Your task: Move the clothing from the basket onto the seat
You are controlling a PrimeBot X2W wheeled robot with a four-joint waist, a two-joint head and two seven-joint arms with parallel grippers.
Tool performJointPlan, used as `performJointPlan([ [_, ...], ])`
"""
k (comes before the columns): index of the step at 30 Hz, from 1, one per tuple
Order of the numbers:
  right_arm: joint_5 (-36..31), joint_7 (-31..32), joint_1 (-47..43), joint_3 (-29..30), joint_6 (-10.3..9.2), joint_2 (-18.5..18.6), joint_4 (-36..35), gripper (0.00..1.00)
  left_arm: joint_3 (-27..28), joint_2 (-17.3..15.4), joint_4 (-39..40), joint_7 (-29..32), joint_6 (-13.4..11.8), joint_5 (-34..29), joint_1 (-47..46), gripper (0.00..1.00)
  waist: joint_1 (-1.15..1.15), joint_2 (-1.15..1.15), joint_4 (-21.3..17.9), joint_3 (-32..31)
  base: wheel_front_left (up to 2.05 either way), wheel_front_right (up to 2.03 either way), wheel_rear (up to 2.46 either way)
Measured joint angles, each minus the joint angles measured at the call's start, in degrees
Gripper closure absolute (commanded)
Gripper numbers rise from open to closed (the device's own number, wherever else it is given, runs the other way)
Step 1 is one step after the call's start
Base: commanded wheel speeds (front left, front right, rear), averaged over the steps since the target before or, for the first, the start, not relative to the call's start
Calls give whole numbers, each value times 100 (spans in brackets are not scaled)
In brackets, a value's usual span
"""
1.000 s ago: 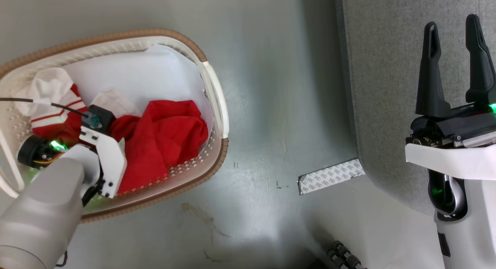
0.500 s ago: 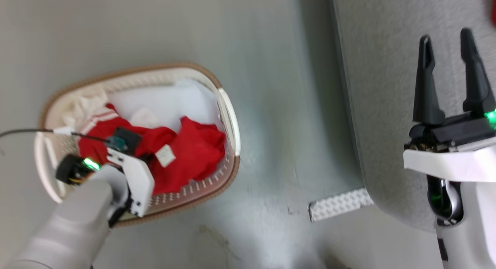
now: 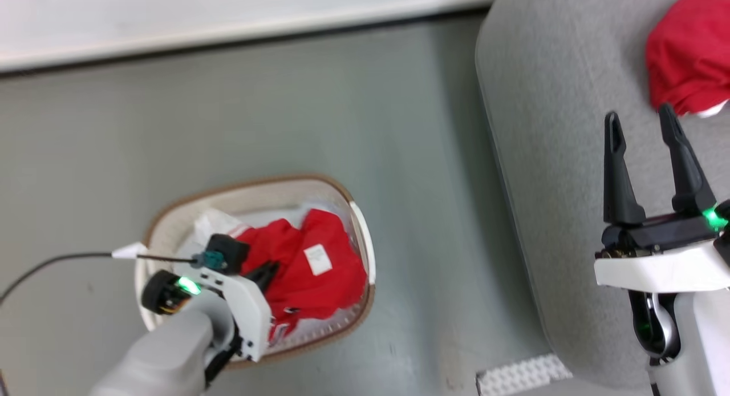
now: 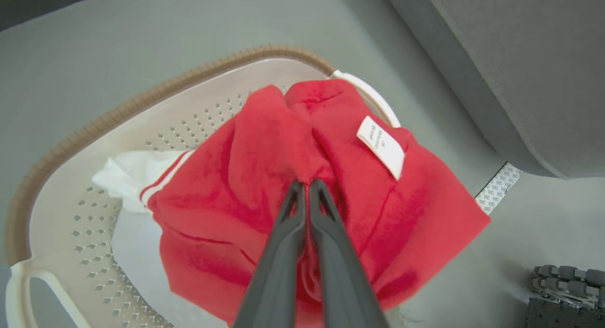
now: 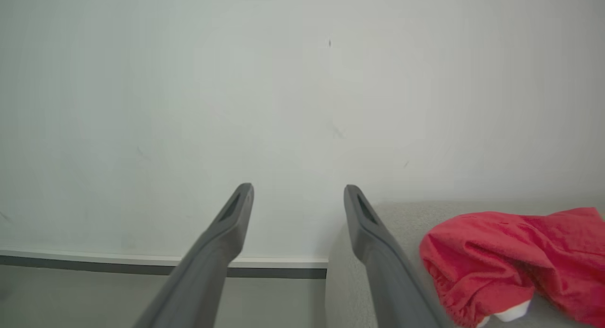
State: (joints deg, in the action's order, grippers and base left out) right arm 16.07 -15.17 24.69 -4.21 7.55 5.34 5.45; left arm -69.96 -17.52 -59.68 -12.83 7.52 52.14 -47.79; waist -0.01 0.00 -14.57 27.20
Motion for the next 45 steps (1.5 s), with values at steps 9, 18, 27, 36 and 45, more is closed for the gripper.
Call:
performJointPlan([
  [9, 119, 0, -294, -37, 0, 196, 187, 0, 205, 102, 453, -216, 0, 146, 124, 100, 0, 0, 256, -924, 0, 0, 0],
  [18, 241, -1, -616, -112, 0, 299, 339, 0, 1184, 18, 1540, -225, -154, -657, 494, 100, -1, 0, 488, -1675, 0, 0, 0],
  [27, 381, 0, -943, -315, 0, 258, 513, 0, 1823, -18, 2444, -226, -286, -1216, 927, 100, -1, 0, 638, -2229, 0, 0, 0],
  [36, 479, 0, -1195, -477, 0, 288, 590, 0, 2112, -11, 3053, -226, -363, -1289, 970, 100, 0, 0, 707, -2500, 0, 0, 0],
  [45, 533, 0, -1234, -637, 0, 323, 612, 0, 2178, -136, 3432, -127, -489, -1277, 902, 100, 0, 0, 651, -2577, 0, 0, 0],
])
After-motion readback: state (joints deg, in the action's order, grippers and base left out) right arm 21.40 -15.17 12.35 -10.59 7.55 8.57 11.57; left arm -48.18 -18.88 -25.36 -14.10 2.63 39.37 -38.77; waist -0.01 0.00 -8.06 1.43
